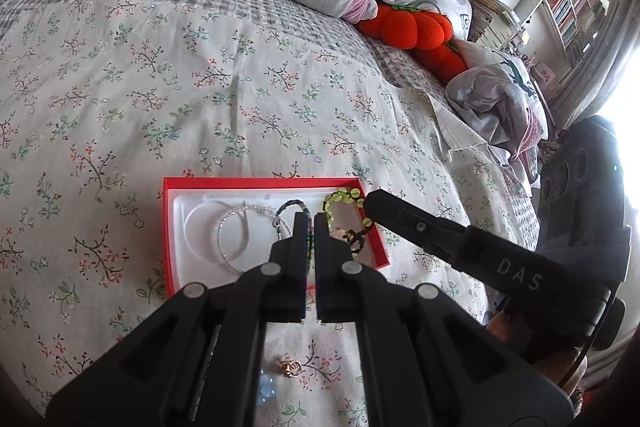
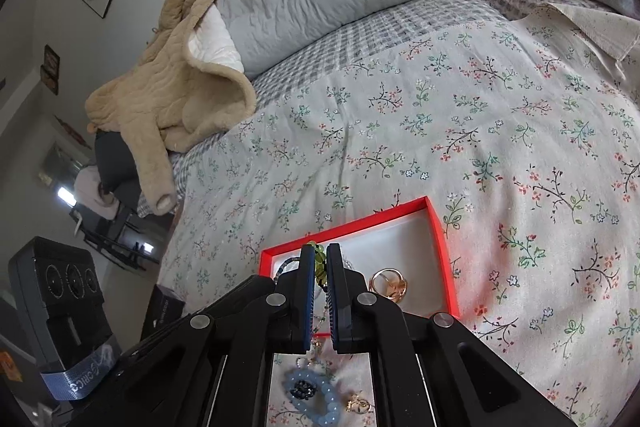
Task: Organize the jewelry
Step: 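Carry both held bracelets over the red box, then open both tools to drop the bracelets into the box, then close the left tool on the black flower of the blue bead bracelet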
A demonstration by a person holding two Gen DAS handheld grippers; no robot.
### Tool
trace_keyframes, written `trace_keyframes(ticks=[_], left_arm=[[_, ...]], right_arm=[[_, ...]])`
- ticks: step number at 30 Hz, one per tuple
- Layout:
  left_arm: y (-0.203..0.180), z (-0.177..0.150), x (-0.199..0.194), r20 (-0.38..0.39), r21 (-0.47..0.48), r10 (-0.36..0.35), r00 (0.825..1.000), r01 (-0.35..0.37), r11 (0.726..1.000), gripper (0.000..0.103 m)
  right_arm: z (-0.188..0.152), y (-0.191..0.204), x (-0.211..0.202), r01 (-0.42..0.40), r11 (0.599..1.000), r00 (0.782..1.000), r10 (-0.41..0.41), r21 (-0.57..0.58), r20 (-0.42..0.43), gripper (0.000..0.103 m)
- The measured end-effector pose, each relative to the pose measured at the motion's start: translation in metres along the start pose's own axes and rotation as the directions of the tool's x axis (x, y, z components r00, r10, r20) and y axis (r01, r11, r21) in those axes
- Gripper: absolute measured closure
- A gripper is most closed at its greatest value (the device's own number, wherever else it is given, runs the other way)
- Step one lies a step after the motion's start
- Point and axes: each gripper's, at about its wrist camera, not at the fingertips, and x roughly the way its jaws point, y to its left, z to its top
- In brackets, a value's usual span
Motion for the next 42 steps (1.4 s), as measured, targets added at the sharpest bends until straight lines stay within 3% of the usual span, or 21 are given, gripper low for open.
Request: trace_keyframes(ticks=[8,15,16,19,25,34,42], left_arm=[[0.024,-0.001,0.017,-0.032,0.001,0.093,0.995,-0.093,0.996,0.1],[0.025,-0.001,0.023,-0.037,0.021,0.117,0.992,-0.117,0.993,0.099],[0.024,-0.001,0.022,-0.032,0.024,0.121,0.992,-0.121,0.992,0.096],[0.021,-0.001,0.018,-0.024,0.041,0.134,0.991,-0.132,0.99,0.066],[0.021,-0.009,0.004,-0.03,0.074,0.177,0.984,-0.174,0.982,0.046],[0.023,-0.037,-0.012,-0.066,0.183,0.267,0.962,-0.251,0.95,0.036],[0.038,-0.062,-0.025,-0.088,0.19,0.308,0.947,-0.287,0.939,0.025]], right_arm=[[-0.001,-0.008,0.022,0.134,0.99,0.991,-0.135,-0.043,-0.014,0.097],[0.002,-0.015,0.023,0.153,0.988,0.988,-0.153,-0.033,-0.012,0.096],[0.002,-0.016,0.022,0.156,0.987,0.988,-0.156,-0.025,-0.012,0.094],[0.003,-0.016,0.016,0.149,0.989,0.989,-0.15,-0.016,-0.015,0.091],[-0.003,-0.009,0.0,0.171,0.983,0.985,-0.173,-0.065,-0.016,0.09],[-0.026,-0.004,-0.018,0.223,0.963,0.972,-0.231,-0.152,-0.036,0.086],[-0.051,-0.005,-0.024,0.236,0.95,0.964,-0.255,-0.202,-0.075,0.078]])
